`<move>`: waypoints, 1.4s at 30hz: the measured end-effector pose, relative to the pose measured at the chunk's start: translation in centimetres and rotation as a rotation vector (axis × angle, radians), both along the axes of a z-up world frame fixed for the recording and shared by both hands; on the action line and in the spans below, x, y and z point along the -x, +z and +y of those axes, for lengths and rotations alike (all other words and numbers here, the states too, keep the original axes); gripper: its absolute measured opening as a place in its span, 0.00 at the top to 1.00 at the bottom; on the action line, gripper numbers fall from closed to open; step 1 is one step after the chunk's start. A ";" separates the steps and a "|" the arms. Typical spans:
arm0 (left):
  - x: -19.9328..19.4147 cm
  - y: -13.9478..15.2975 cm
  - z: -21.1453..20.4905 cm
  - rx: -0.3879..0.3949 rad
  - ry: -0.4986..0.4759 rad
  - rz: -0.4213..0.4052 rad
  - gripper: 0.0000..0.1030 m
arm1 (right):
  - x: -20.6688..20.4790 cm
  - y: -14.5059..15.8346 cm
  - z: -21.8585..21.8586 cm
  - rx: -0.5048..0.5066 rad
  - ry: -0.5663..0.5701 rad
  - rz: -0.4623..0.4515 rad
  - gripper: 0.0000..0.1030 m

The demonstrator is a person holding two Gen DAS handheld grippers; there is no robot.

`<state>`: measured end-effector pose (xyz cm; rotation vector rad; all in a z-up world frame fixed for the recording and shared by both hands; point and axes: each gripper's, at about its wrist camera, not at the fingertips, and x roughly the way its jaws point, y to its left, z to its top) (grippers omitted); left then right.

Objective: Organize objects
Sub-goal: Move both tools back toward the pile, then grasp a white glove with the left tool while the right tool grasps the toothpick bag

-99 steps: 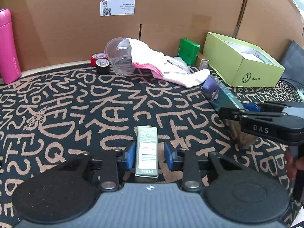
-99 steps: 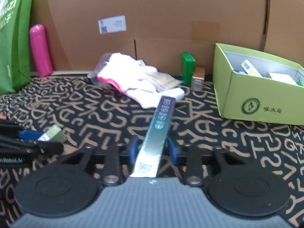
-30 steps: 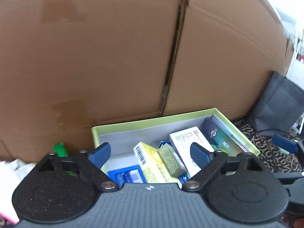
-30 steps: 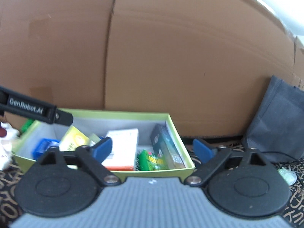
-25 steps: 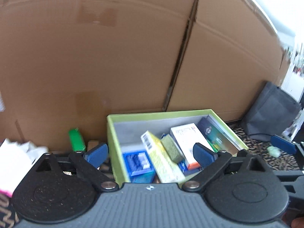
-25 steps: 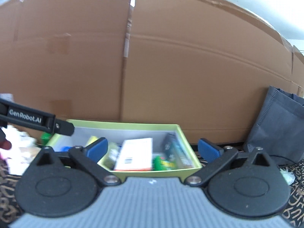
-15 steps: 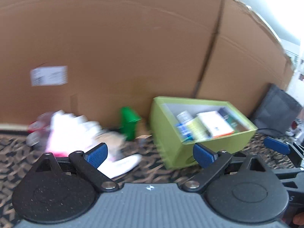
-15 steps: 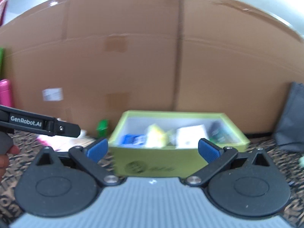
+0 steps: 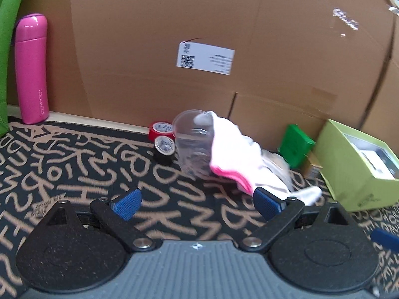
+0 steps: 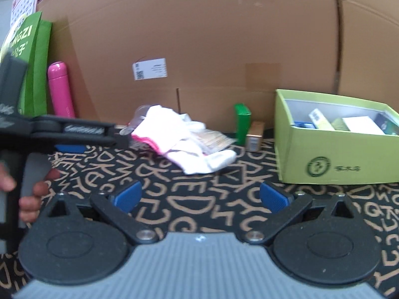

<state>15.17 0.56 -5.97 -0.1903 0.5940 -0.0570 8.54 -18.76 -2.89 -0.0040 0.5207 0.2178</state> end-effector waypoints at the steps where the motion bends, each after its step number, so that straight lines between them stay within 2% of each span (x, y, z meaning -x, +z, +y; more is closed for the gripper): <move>1: -0.5 0.0 0.0 0.000 0.006 0.003 0.04 | -0.2 0.0 0.3 -0.001 0.003 0.003 0.00; 5: -3.0 -0.1 -0.5 0.008 -0.002 -0.013 0.06 | -0.8 -0.1 1.1 0.003 0.003 0.009 0.00; 7: -4.2 -0.2 -1.2 -0.015 -0.015 -0.011 0.11 | -1.2 -0.2 1.2 0.005 -0.003 0.014 0.00; 8: -4.8 -0.3 -1.6 -0.033 -0.025 -0.002 0.24 | -1.4 -0.3 1.3 0.005 -0.007 0.015 0.00; 9: -5.3 -0.4 -1.9 -0.050 -0.044 0.010 0.46 | -1.7 -0.3 1.3 0.006 -0.009 0.014 0.01; 12: -5.9 -0.9 -1.9 -0.056 -0.117 0.054 0.84 | -2.9 -0.1 1.5 0.012 -0.019 0.008 0.06; 13: -5.6 -0.9 -1.4 -0.039 -0.127 0.060 0.90 | -3.4 -0.1 1.6 0.016 -0.023 0.006 0.07; 14: -5.2 -0.9 -1.0 -0.028 -0.136 0.066 0.93 | -4.0 -0.1 1.6 0.019 -0.024 0.003 0.09; 19: -0.6 -0.2 1.3 -0.029 -0.173 0.075 0.93 | -8.9 -0.5 2.3 0.056 -0.025 0.003 0.15; 22: 2.3 0.1 2.8 -0.016 -0.193 0.094 0.93 | -12.6 -1.3 2.4 0.043 -0.029 0.039 0.18; 23: 3.2 0.0 3.2 -0.012 -0.199 0.099 0.93 | -13.7 -1.7 2.5 0.038 -0.031 0.050 0.22; 25: 4.6 -0.2 3.9 -0.004 -0.216 0.120 0.93 | -15.4 -2.4 2.7 0.050 -0.032 0.071 0.39; 26: 5.1 -0.3 4.2 0.003 -0.222 0.132 0.93 | -15.9 -2.7 2.7 0.048 -0.027 0.084 0.58; 27: 5.7 -0.5 4.5 0.007 -0.226 0.141 0.93 | -16.2 -3.0 2.6 0.034 -0.018 0.097 0.70; 29: 6.4 -0.8 4.8 0.012 -0.235 0.156 0.93 | -15.8 -2.9 2.5 0.029 -0.016 0.086 0.84; 32: 7.5 -1.2 4.7 0.002 -0.256 0.173 0.93 | -13.4 -2.0 2.5 0.061 -0.002 0.031 0.93; 38: 10.0 -1.1 4.0 -0.016 -0.280 0.171 0.93 | -5.6 -0.5 2.4 0.107 0.119 0.011 0.93; 40: 10.4 -1.0 3.9 -0.029 -0.247 0.160 0.81 | -3.4 -0.6 2.9 0.128 0.157 0.034 0.93; 41: 10.3 -1.1 3.8 -0.038 -0.231 0.154 0.55 | -2.7 -0.7 2.9 0.128 0.165 0.049 0.92; 42: 10.2 -1.1 3.8 -0.044 -0.207 0.150 0.34 | -2.5 -0.9 3.0 0.116 0.167 0.064 0.90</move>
